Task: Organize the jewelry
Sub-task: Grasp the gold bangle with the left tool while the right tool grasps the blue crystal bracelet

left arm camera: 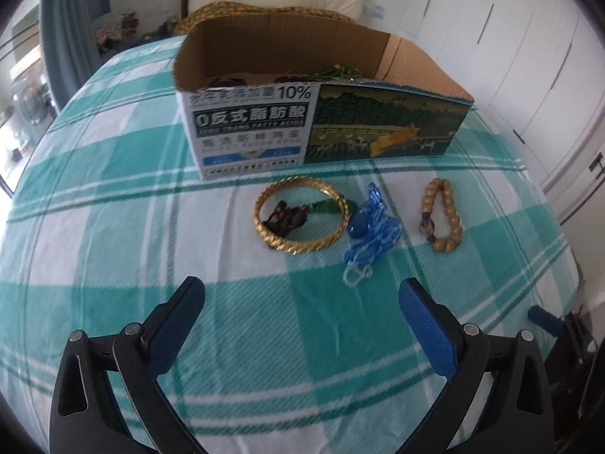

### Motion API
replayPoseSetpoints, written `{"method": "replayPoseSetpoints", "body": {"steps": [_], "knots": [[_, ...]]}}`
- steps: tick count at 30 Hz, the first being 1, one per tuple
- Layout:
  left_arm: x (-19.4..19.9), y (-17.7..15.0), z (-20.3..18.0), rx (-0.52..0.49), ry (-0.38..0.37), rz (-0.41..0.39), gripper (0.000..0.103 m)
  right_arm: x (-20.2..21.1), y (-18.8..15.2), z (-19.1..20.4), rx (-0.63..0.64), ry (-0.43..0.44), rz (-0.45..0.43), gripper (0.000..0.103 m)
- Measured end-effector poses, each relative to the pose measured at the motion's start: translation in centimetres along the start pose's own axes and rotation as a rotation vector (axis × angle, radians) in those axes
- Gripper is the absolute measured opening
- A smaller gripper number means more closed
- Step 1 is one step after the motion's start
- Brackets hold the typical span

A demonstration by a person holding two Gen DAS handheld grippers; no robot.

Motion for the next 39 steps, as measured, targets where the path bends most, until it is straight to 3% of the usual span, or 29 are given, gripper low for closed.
{"method": "replayPoseSetpoints", "body": {"steps": [4,9,13,19,27,30,36,38,39], "knots": [[-2.6,1.6,0.1,0.000,0.029,0.010,0.101,0.0,0.0,0.0,0.001,0.000,-0.002,0.089],[-3.5,2.4,0.3,0.038,0.011,0.009,0.091,0.0,0.0,0.1,0.005,0.004,-0.011,0.089],[-3.5,2.7,-0.1,-0.017,0.022,-0.013,0.069,0.0,-0.1,0.2,0.008,0.008,-0.016,0.089],[-2.3,2.5,0.9,0.014,0.014,-0.047,0.068,0.1,-0.1,0.2,0.009,0.010,-0.019,0.089],[3.5,1.0,4.7,0.087,0.053,-0.150,0.068,0.1,0.4,0.3,0.010,0.066,0.035,0.089],[4.6,-0.1,6.7,0.124,0.091,-0.160,0.068,0.4,3.0,1.3,-0.004,0.166,0.004,0.089],[4.2,-2.0,8.7,0.200,0.114,-0.141,0.068,-2.6,11.8,6.0,0.111,0.293,-0.045,0.087],[4.1,-2.3,9.0,0.213,0.112,-0.142,0.068,-5.6,13.8,7.1,0.134,0.306,-0.014,0.079],[4.3,-2.5,9.1,0.218,0.111,-0.142,0.068,-7.4,14.4,7.5,0.134,0.315,0.024,0.066]]}}
Point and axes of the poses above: each gripper's, at about its wrist camera, not at the fingertips, and x roughly against the way its jaws point, z to its left, y to its top, the point moved 10 cm from there along -x, roughly the way its jaws point, and after that the axes turned 6 degrees about x, right-handed, at the moved point
